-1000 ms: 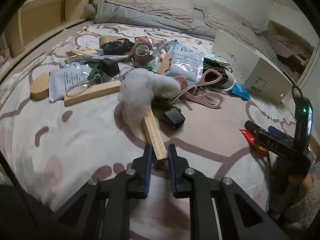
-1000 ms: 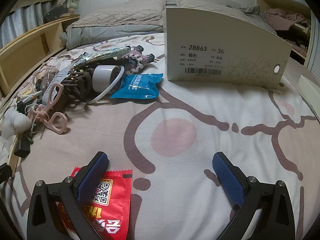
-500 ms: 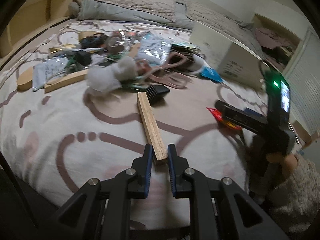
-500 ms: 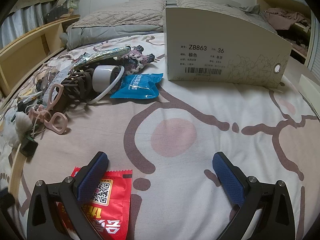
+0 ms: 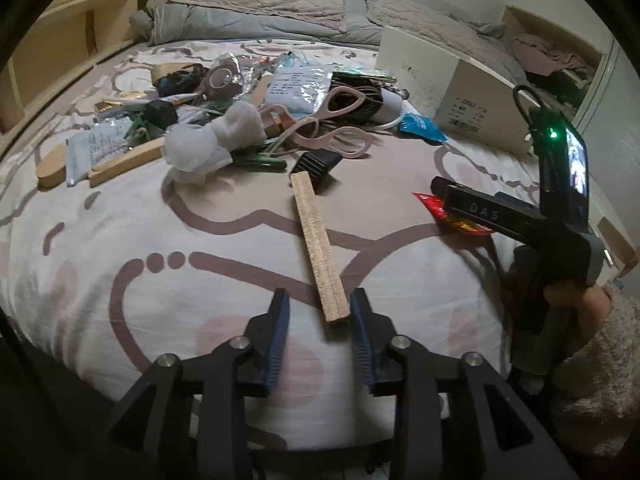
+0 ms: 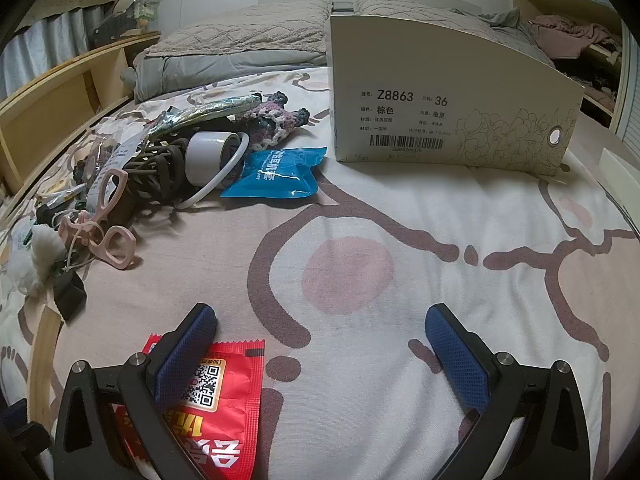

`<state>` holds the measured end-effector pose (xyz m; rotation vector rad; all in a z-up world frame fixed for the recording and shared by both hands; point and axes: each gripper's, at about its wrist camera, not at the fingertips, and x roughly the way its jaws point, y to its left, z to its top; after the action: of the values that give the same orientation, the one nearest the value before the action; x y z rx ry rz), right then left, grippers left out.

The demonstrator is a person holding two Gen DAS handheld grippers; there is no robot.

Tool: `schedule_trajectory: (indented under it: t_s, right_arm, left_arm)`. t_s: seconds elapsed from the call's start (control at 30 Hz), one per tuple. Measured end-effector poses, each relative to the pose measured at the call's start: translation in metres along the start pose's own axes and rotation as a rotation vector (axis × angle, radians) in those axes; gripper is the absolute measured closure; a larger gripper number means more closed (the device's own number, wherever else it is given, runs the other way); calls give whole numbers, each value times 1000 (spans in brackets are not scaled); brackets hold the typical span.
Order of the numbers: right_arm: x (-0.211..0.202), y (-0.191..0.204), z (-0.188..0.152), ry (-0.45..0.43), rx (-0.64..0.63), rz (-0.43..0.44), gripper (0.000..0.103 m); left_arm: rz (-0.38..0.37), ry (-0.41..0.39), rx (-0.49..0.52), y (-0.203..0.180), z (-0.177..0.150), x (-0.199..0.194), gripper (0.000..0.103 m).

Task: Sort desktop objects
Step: 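Pull the wooden stick out of the pile with the left tool, then move the open left tool to the light wooden bar while the right tool approaches the red packet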

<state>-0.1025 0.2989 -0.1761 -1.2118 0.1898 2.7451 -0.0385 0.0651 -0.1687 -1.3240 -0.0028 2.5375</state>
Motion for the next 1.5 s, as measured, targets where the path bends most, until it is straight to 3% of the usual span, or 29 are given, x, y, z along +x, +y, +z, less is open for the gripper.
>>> schedule_trajectory:
  t_s: [0.1,0.33,0.5,0.57,0.63,0.67,0.8,0.93,1.17,1.5]
  right_arm:
    - [0,0,0,0,0,0,0]
    - [0,0,0,-1,0,1,0]
    - [0,0,0,-1,1,2,0]
    - [1,0,0,-1,1,2,0]
    - [1,-1,0,-1,1,2,0]
    - [0,-1,0,-1,1,2,0]
    - [0,-1,0,0,1,2,0]
    - [0,0,1,4,-1,0,0]
    - [0,2,2,9,-6,-6,0]
    - [1,3,2,6,-7,-9,0]
  left_arm:
    - [42,-3,14,2,0,-1,63]
    - [150,-40,-38,25,8,-8,62]
    - [81,-48,-94,35,8,-12,62]
    - [45,-63,-72,29,8,-15,57]
    - [24,-66,-38,20,7,-15,46]
    - [23,-63,-15,15,6,-14,46]
    - [74,-21,26,6,3,-5,46]
    - [115,17,-15,17,2,3,46]
    - [172,2,-73,34,6,1,46]
    - [270,-8,-67,48,17,5,46]
